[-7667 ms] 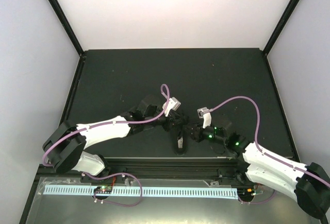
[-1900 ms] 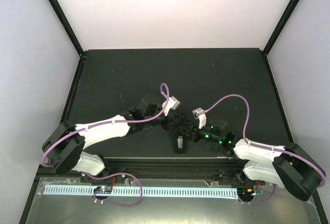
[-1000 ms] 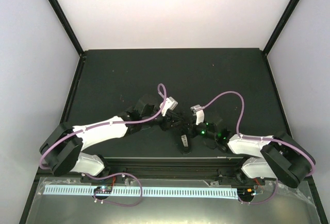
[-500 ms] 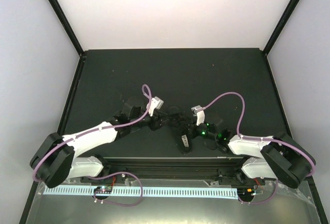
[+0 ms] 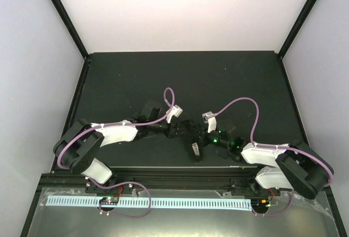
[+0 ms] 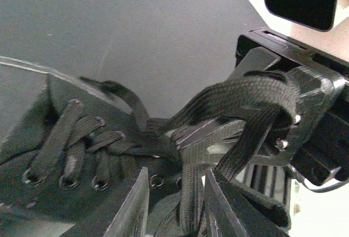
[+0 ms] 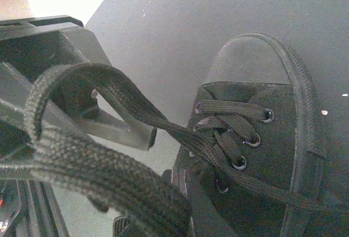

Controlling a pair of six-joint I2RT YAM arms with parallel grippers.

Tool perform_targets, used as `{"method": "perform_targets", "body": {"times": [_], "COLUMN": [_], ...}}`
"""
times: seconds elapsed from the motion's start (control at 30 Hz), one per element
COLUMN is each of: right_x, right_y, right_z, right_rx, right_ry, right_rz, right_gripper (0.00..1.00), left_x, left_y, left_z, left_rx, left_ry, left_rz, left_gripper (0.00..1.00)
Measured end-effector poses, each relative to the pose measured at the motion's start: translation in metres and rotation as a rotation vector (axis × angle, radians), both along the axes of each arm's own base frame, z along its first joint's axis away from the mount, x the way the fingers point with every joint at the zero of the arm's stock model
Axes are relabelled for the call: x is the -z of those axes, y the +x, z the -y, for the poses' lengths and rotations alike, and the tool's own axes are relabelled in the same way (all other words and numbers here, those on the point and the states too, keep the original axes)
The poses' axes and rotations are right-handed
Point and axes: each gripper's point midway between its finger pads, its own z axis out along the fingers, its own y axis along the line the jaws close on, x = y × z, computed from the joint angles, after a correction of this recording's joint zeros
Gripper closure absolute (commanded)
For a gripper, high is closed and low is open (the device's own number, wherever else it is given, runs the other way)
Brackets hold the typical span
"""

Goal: Tie the shoes

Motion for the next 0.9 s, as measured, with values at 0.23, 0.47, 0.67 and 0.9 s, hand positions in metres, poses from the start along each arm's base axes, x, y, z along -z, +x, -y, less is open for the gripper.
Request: {"method": "perform_targets", "body": {"times": [0.23, 0.47, 0.67, 0.9], "right_x": [0.0, 0.001, 0.002, 0.001], "right_y": [0.0, 0.001, 0.001, 0.0], "right_z": [0.0, -0.001, -0.001, -0.002], "right_rx": [0.0, -0.001, 0.0, -0.003], "right_ry": [0.003, 0.003, 0.005, 0.007], "right_rz": [0.0, -0.003, -0.006, -0.007], "right_gripper": [0.99, 0.98, 0.98, 0.98], "left_x": [0.002, 0.004, 0.006, -0.002], "left_y": [-0.012, -0.013, -0.012, 0.003], "left_z": [0.011, 0.018, 0.019, 0.015], "left_rx": [0.083, 0.117, 0.11, 0.028], "left_ry": [-0.039, -0.048, -0.04, -0.022], "left_rz": [-0.038, -0.064, -0.064, -0.006], "left_gripper": [0.73, 0.8, 0.84, 0.82]}}
